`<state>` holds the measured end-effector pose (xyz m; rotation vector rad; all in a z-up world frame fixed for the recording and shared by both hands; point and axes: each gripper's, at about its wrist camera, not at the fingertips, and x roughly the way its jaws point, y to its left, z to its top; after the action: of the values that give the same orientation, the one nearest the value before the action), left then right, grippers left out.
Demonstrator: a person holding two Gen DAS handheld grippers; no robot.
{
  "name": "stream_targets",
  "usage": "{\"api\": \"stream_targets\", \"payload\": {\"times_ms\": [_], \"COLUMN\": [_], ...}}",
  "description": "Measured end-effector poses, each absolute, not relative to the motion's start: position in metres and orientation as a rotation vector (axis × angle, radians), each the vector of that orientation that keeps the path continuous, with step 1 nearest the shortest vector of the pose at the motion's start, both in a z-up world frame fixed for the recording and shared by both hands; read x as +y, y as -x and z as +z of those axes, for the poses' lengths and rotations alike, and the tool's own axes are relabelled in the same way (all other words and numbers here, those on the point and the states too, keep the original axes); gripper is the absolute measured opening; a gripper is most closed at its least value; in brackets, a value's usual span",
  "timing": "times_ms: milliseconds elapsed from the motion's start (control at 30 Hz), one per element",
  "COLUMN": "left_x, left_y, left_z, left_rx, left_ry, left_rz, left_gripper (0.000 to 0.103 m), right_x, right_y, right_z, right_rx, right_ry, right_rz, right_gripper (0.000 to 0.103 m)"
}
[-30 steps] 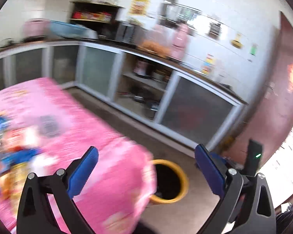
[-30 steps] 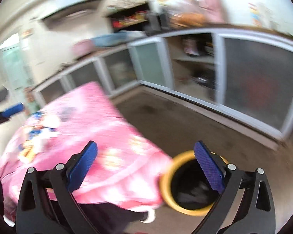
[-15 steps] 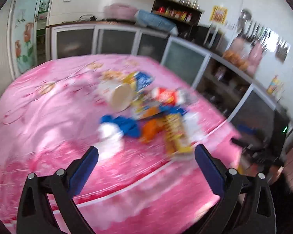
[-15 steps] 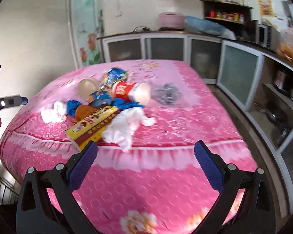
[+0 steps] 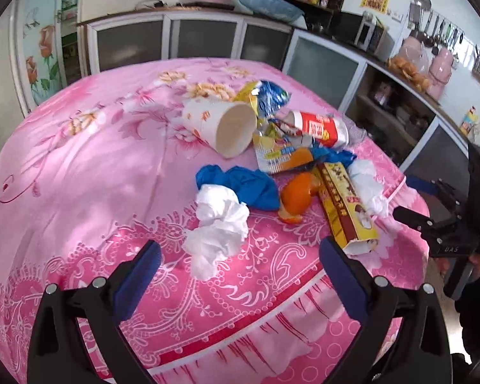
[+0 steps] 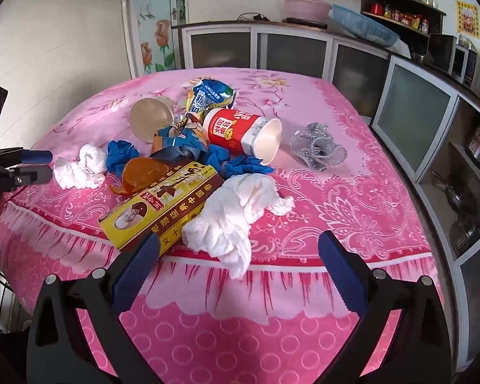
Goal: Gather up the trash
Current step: 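Swing both tools back over the trash on the bed, then grasp a white tissue with the left tool while the right tool grasps another tissue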
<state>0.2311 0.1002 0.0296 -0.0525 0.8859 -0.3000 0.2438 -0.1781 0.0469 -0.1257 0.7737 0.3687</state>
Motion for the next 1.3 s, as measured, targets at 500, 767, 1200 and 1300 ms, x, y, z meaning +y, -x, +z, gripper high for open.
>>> {"api": "stream_targets", "payload": {"times_ms": [500, 767, 1200, 1300], "left_x": [0.075, 0.072, 0.078, 0.086], "left_y": [-0.262, -0.271, -0.278, -0.280], "left_z": [0.001, -0.005, -0.014, -0.014], "left_rx": [0.998, 1.013, 1.042, 1.046], "left_ry": [0.037, 0.049, 0.038, 0.080], "left_rz": [-0.295, -0.282, -0.241, -0.234], "left_gripper": [0.095, 0.095, 0.033, 0.018], "right_x": [-0.178, -0.168, -0.170, -0.172], "right_y": [-0.275, -0.278, -0.280, -0.279], "right_z": [0.028, 0.023, 0.020, 0.022], "right_rx": [0.839, 0.864, 0.895, 0.889], "right_ry": [0.092, 0.151, 0.118, 0.109], "right_rz": [0.359, 0.359, 0.341, 0.325], "right_gripper": [0.091, 0.072, 0.019, 0.010]}}
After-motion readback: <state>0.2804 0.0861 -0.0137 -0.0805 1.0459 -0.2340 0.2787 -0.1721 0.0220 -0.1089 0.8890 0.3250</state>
